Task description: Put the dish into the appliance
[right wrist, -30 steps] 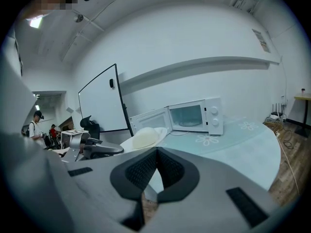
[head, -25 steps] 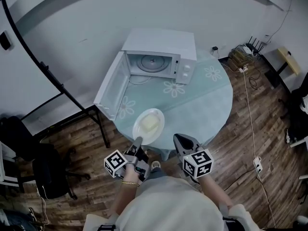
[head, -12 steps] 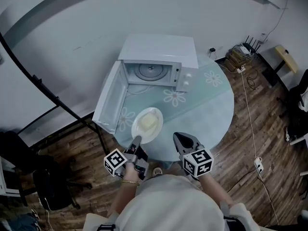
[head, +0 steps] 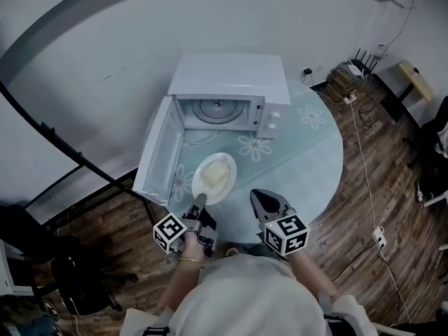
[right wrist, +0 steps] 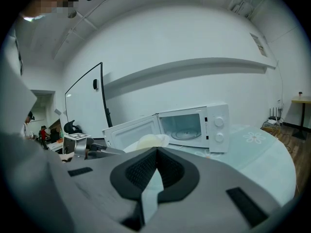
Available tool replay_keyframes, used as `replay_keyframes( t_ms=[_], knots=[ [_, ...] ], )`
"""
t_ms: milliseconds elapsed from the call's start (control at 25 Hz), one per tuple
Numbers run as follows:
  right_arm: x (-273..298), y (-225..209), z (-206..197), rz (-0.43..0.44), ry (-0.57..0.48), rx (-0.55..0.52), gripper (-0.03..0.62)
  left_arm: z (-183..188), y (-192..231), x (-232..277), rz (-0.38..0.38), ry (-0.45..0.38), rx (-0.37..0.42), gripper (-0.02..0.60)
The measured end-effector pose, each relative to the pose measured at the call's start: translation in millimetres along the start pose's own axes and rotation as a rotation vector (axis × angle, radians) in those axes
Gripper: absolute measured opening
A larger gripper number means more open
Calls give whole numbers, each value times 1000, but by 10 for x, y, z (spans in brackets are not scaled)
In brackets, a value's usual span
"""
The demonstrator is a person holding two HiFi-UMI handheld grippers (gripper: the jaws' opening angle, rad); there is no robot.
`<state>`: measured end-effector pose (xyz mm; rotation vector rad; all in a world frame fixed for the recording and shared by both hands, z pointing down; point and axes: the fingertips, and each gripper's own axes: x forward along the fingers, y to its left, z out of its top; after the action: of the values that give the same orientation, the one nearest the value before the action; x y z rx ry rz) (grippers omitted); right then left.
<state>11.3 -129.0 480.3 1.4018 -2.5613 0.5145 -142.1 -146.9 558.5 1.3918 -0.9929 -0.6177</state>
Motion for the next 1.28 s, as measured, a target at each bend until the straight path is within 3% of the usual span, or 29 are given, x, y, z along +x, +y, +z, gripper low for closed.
replay_keyframes(
  t_ms=[600,1280],
  knots=[
    [328,-351,110,38,30,-2,5,172,-86,669,-2,-37,-21,37],
    [863,-759,155,63,99,-15,5,537,98,1516,40,-71,-29,38]
  ],
)
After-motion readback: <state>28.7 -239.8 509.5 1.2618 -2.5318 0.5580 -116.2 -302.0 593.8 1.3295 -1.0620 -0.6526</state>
